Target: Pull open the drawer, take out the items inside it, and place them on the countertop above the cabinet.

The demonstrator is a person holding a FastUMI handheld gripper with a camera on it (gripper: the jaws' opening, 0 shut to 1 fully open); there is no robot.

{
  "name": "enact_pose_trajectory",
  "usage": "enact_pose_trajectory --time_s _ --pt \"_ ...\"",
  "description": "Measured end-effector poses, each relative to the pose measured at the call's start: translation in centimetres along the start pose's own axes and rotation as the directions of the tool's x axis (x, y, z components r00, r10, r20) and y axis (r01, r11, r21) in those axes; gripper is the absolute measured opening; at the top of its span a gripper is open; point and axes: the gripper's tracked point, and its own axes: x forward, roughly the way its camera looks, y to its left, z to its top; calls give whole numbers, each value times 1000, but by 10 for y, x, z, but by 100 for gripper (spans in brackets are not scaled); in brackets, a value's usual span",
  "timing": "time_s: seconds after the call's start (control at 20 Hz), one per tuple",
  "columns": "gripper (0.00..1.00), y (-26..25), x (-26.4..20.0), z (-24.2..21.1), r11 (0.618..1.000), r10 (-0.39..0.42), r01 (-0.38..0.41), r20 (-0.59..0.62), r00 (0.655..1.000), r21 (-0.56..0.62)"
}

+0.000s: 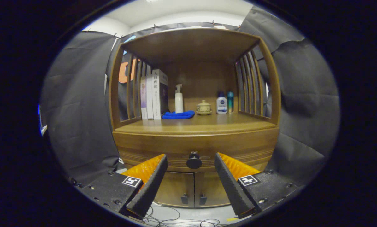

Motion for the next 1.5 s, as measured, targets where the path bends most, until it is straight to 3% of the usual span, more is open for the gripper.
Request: enact_pose_trajectory --time_s 0.35,0.75,1.0,1.5 --pt "85 -16 66 -33 997 -59 56 -73 996 -47" --pt "55 -21 76 -40 995 -85 90 -104 991 43" --pt "41 -20 76 -42 994 -107 109 -109 988 22" --pt "37 -20 71 -43 995 -91 95 -127 988 29"
